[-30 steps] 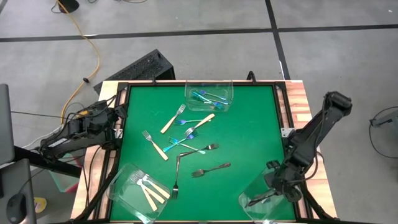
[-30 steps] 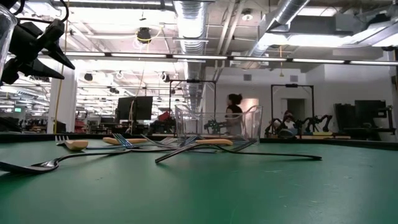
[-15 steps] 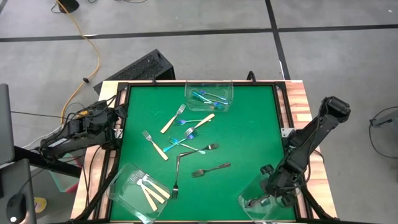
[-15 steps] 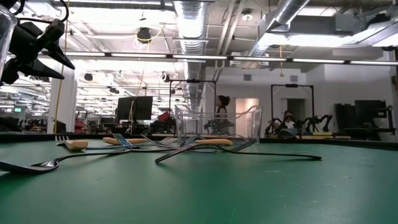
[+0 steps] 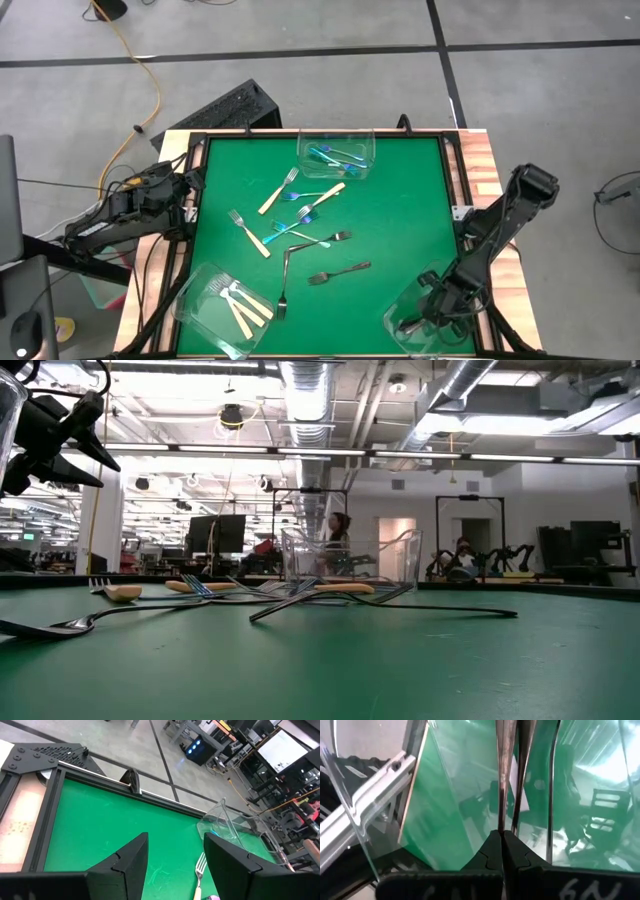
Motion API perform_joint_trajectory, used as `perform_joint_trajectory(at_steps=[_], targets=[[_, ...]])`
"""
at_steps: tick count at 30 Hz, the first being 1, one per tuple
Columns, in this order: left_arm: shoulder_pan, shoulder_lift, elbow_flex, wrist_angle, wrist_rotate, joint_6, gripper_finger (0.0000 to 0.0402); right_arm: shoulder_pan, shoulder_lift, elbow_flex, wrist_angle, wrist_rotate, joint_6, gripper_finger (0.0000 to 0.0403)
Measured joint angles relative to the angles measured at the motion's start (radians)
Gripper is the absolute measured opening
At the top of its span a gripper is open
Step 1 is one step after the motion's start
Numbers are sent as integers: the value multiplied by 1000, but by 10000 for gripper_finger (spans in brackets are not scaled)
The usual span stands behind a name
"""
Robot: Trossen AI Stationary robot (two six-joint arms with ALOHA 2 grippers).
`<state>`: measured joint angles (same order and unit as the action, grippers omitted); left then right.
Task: Sort silverware by color (type)
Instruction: Put the black fork into the bottom right transparent bin
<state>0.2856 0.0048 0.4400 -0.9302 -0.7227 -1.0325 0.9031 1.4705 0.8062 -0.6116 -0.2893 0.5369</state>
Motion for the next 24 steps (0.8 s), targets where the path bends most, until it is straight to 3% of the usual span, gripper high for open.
perform_joint_trajectory(at_steps=[10, 24], targets=[[0, 0, 0, 0, 0, 0, 176, 5, 73, 0, 53, 0, 5, 7], [0, 0, 0, 0, 0, 0, 176, 4, 94, -1, 59, 1, 93, 48]])
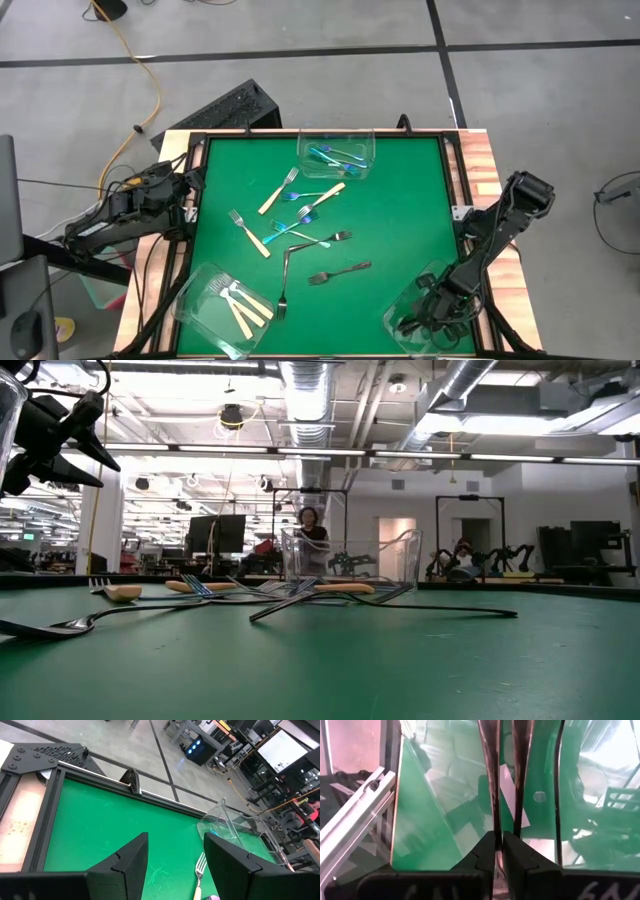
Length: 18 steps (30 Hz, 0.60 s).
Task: Sort silverware by color (type)
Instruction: Put the black fork into the bottom right transparent bin, then put the orange fork into the bottom left transparent bin
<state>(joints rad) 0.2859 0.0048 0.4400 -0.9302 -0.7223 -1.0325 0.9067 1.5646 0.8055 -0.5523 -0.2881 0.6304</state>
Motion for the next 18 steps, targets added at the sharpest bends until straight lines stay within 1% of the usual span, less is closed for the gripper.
perform_joint_trajectory(at_steps=[4, 8, 13, 18], targets=[[0, 0, 0, 0, 0, 0, 176, -8, -4, -1, -3, 0, 47, 56], [0, 0, 0, 0, 0, 0, 176, -35, -42, -2, -3, -1, 61, 69], [0, 0, 0, 0, 0, 0, 176, -84, -123, -2, -11, 0, 61, 82], [0, 0, 0, 0, 0, 0, 176, -131, -234, -2, -27, 0, 62, 85]])
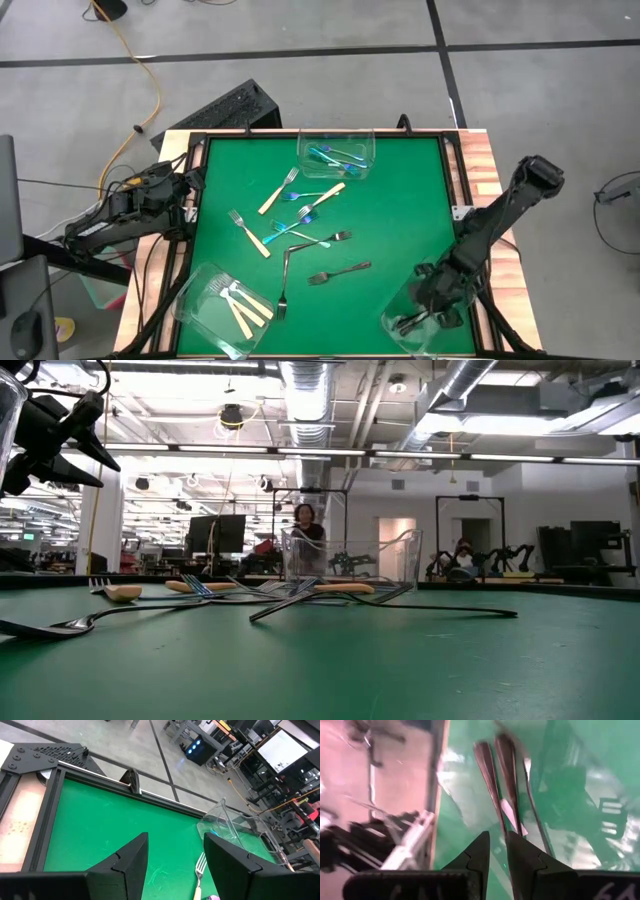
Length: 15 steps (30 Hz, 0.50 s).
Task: Sort silverware by color (type)
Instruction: Put the orange fork into the bottom left transparent bin
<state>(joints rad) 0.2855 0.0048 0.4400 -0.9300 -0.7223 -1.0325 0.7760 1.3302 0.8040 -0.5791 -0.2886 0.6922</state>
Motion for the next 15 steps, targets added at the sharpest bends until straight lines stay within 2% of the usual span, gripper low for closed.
perform_joint_trajectory(at_steps=[15], targets=[[0, 0, 0, 0, 0, 0, 176, -139, -358, 0, -2, 1, 68, 82]])
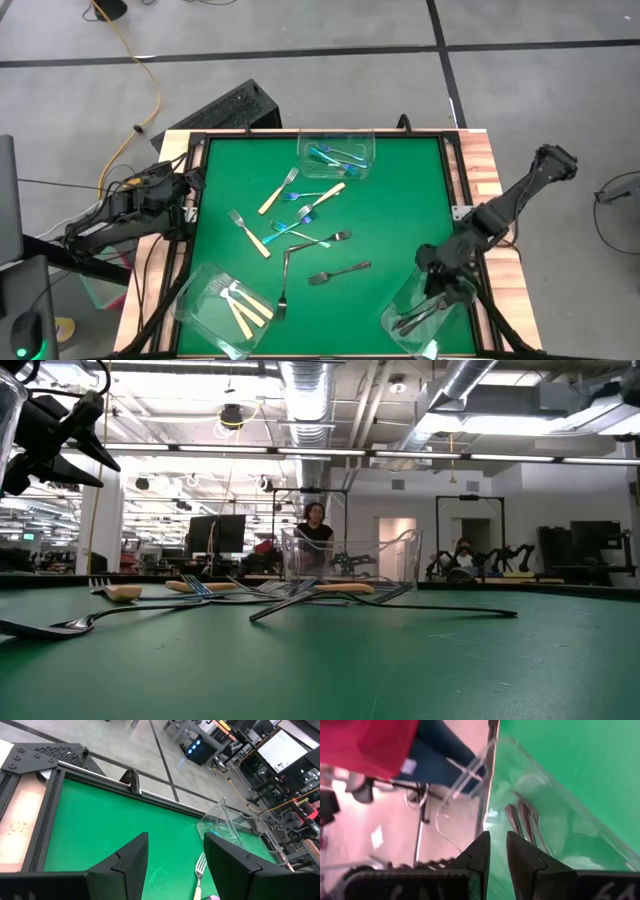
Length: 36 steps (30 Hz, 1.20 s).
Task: Sort silverware by color (type)
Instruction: Put the orange fork into the bottom left transparent bin
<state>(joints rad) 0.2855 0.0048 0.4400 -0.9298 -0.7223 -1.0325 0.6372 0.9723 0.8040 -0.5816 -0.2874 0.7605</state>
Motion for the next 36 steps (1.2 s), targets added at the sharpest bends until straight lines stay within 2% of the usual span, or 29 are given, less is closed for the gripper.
perform_joint_trajectory(at_steps=[5, 11, 15, 20, 28, 32, 36], targets=[[0, 0, 0, 0, 3, 0, 176, -103, -32, 0, 42, 54, -8, 82], [0, 0, 0, 0, 2, 0, 176, -278, -21, 1, 119, 60, -37, 82], [0, 0, 0, 0, 2, 0, 176, -397, -2, 1, 147, 63, -126, 82], [0, 0, 0, 0, 2, -1, 176, -520, 32, 1, 247, 62, -314, 82], [0, 0, 0, 0, 0, -2, 176, -659, 168, 2, 516, 62, -502, 81], [0, 0, 0, 0, 0, -1, 176, -702, 268, 54, 531, 54, -572, 88], [0, 0, 0, 0, 2, -1, 176, -721, 387, 144, 528, 53, -663, 116]])
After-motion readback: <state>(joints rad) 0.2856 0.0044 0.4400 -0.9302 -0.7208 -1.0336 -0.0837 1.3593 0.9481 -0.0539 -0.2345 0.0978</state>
